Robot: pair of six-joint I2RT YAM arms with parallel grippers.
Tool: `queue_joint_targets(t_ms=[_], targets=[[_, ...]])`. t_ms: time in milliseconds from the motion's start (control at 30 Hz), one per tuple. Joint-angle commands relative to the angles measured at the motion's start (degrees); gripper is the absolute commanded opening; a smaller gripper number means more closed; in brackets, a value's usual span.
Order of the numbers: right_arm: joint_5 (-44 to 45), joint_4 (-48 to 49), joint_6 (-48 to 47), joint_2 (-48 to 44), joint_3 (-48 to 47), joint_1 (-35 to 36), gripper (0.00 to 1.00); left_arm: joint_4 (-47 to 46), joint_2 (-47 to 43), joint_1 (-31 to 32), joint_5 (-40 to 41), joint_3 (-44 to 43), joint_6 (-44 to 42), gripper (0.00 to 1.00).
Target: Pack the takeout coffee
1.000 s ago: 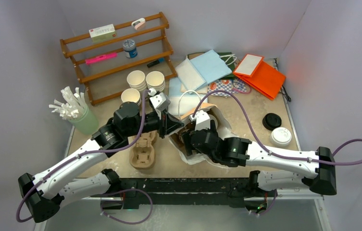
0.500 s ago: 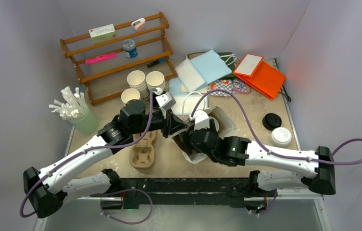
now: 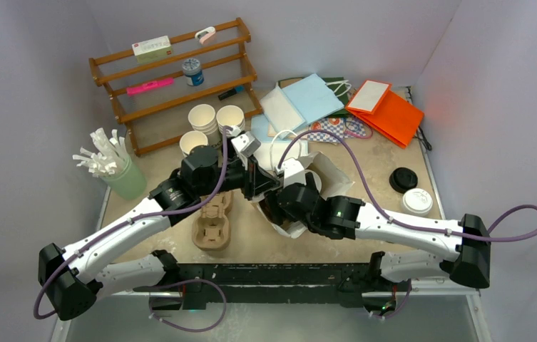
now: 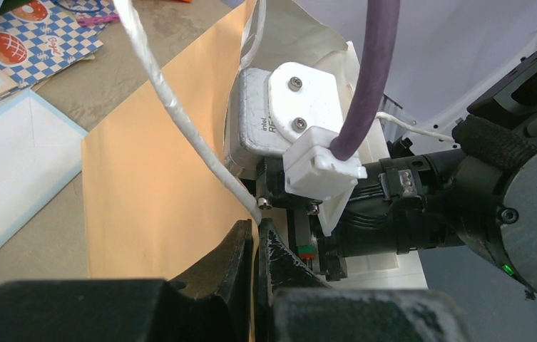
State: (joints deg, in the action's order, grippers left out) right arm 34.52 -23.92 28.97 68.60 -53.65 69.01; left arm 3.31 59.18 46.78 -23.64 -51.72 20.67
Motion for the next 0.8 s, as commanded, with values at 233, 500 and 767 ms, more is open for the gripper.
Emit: queue_joint_targets(t_ms=[233, 500, 767], targets=[[-11.6, -10.5, -3.2, 1.5, -7.3, -6.5, 0.46, -17.7, -2.5, -5.1, -7.9, 3.2, 12.1, 0.0], [-13.0, -17.1, -4.0, 0.4, -10.9, -7.5, 0.46, -29.8, 3.5, -6.1, -16.2, 2.9, 19.2, 0.0], [-13.3, -23.0, -2.8, -1.1, -12.2, -8.1, 0.46, -36.2, 9.1, -6.1, -21.5, 0.8, 26.7, 0.0]])
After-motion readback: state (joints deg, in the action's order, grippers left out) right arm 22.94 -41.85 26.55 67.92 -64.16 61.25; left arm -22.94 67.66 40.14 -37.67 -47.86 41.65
